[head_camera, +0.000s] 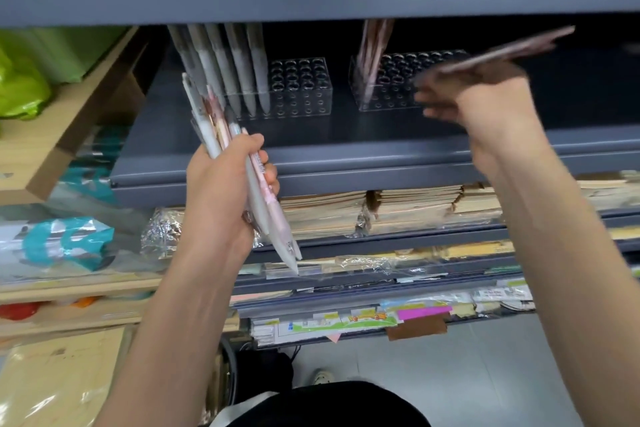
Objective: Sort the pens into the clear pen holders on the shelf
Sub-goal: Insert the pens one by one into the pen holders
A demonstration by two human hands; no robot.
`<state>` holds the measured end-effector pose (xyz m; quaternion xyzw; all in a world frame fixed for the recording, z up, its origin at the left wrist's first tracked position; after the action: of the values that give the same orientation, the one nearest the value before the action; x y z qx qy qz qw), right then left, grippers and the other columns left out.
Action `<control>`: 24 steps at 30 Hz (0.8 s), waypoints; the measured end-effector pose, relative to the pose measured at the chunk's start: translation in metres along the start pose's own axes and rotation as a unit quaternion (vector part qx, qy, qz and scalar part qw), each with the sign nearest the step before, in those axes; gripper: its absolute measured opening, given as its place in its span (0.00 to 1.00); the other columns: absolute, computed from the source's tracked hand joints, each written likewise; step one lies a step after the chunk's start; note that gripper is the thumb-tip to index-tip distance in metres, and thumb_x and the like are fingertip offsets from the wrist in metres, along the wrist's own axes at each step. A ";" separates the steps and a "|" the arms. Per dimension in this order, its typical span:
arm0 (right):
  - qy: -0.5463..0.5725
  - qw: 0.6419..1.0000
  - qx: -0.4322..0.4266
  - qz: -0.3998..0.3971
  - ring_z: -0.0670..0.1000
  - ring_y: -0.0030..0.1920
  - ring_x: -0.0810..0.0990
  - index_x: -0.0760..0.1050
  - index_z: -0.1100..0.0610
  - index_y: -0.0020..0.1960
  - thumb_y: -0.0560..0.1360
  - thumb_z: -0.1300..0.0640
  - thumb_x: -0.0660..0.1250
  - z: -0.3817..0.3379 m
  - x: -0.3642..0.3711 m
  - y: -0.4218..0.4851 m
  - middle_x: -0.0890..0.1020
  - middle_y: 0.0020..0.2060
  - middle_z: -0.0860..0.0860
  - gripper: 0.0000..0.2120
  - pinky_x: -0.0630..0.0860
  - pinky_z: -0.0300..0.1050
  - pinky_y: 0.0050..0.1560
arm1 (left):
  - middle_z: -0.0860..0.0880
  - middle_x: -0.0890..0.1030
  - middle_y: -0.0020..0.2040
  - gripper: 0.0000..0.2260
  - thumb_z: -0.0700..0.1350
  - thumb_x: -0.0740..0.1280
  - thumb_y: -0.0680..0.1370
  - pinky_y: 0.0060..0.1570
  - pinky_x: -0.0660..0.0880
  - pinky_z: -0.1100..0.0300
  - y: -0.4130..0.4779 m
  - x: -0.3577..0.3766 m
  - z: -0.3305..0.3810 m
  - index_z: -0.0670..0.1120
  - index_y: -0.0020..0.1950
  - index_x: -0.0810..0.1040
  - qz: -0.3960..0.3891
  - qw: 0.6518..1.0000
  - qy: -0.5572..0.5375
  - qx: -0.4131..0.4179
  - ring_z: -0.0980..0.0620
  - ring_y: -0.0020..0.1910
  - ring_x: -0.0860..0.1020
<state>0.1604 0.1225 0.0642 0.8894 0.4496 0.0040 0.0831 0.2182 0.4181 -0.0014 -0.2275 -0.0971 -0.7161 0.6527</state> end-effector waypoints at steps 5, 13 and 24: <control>-0.173 0.982 -0.058 0.047 0.45 0.44 0.84 0.83 0.48 0.40 0.67 0.52 0.76 -0.004 0.006 0.060 0.86 0.41 0.45 0.03 0.80 0.45 0.51 | 0.51 0.74 0.29 0.07 0.39 0.69 0.76 0.26 0.70 0.61 -0.005 0.006 -0.005 0.45 0.48 0.71 -0.002 1.000 0.019 -0.009 0.53 0.26 0.71; -0.350 0.925 -0.132 -0.073 0.47 0.49 0.81 0.81 0.54 0.50 0.74 0.48 0.69 -0.009 0.048 0.088 0.84 0.47 0.48 0.11 0.71 0.37 0.50 | 0.51 0.74 0.29 0.07 0.38 0.68 0.77 0.25 0.70 0.61 -0.007 0.014 -0.007 0.44 0.48 0.71 -0.004 0.999 0.041 -0.015 0.53 0.26 0.71; -0.433 0.884 -0.015 -0.177 0.55 0.59 0.78 0.75 0.52 0.61 0.59 0.42 0.72 0.004 0.070 0.103 0.81 0.56 0.52 0.32 0.75 0.53 0.63 | 0.50 0.74 0.30 0.06 0.38 0.69 0.77 0.25 0.71 0.62 -0.011 0.016 -0.010 0.44 0.50 0.72 -0.014 0.999 0.051 -0.013 0.53 0.26 0.72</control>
<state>0.2847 0.1179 0.0708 0.7066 0.5190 -0.3895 0.2822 0.2047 0.4006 -0.0012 -0.1979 -0.0575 -0.7373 0.6433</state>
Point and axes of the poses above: each hand's wrist, its own y-axis towards the middle knuckle, its own x-axis out of the palm, z = x × y, the point moved 8 cm from there along y, towards the middle knuckle
